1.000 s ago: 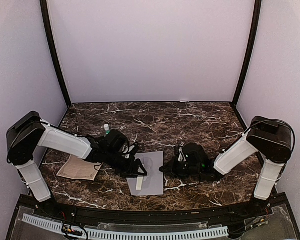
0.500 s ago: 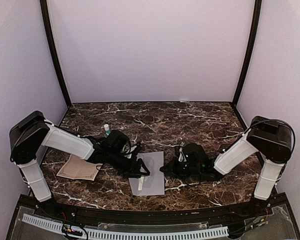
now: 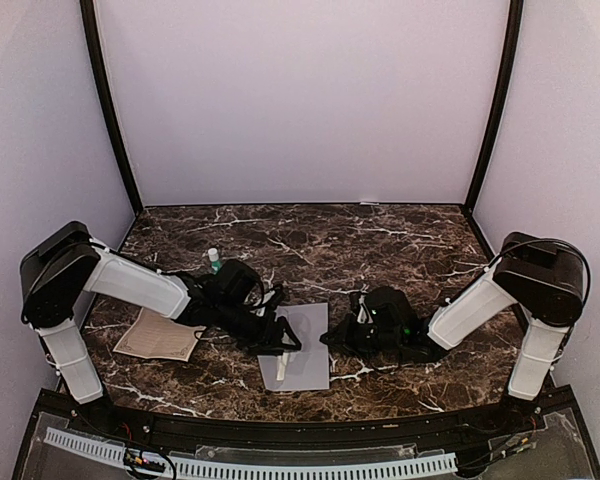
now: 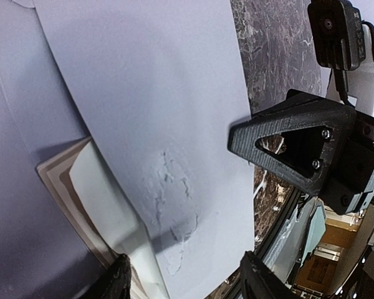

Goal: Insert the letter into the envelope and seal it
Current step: Place the letter in the envelope.

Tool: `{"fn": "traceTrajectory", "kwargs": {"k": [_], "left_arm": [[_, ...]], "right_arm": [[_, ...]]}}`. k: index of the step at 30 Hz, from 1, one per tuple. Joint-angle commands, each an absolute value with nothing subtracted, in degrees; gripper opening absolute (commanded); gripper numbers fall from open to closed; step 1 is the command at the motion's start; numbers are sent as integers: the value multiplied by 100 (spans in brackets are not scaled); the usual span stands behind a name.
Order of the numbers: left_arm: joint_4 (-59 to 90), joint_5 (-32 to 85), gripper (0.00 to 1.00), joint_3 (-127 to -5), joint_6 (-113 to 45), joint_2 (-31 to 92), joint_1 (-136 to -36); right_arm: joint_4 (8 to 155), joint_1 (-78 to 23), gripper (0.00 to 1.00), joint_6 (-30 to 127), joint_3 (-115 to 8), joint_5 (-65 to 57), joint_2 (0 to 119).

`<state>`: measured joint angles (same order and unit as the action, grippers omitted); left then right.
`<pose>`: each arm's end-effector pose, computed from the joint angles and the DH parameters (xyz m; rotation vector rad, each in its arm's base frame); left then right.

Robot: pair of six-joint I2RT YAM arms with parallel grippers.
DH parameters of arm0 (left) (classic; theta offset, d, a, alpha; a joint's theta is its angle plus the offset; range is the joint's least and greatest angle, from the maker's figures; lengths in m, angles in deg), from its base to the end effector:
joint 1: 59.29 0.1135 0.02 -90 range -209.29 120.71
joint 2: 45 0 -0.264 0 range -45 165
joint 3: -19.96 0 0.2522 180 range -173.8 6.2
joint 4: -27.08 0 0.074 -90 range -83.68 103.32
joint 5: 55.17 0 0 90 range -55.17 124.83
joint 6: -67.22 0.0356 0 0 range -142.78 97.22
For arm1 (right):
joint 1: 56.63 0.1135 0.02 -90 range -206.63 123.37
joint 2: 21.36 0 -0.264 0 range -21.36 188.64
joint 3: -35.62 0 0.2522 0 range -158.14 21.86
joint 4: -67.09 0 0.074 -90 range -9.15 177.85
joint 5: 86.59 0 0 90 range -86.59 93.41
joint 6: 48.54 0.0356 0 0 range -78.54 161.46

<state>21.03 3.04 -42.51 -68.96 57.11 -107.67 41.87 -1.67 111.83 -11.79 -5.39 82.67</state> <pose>0.2134 -0.2684 0.1361 0.3644 2.6903 -1.3277 0.1769 0.2618 0.1021 0.2262 2.4698 1.3228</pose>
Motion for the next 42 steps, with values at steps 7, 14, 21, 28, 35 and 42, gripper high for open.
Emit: {"fn": "traceTrajectory", "kwargs": {"k": [7,14,21,28,35,42], "left_arm": [[1372,1216,64,-4190,-6753,5179,-10846],[1299,1292,71,-4036,-6984,5164,-10845],[1703,1005,72,-4111,-7158,5439,-10850],[1825,876,72,-4184,-7240,5638,-10850],[1991,742,72,-4228,-7320,5844,-10893],[2100,667,72,-4256,-7357,5936,-10943]], "right_arm": [[4116,-147,0,11168,-1167,-504,8208],[4174,-146,0,11125,-1223,-495,8212],[4216,-139,0,11112,-1243,-481,8210],[4249,-137,0,11080,-1285,-498,8238],[4271,-130,0,11072,-1295,-492,8226],[4253,-114,0,11072,-1303,-486,8227]]}}
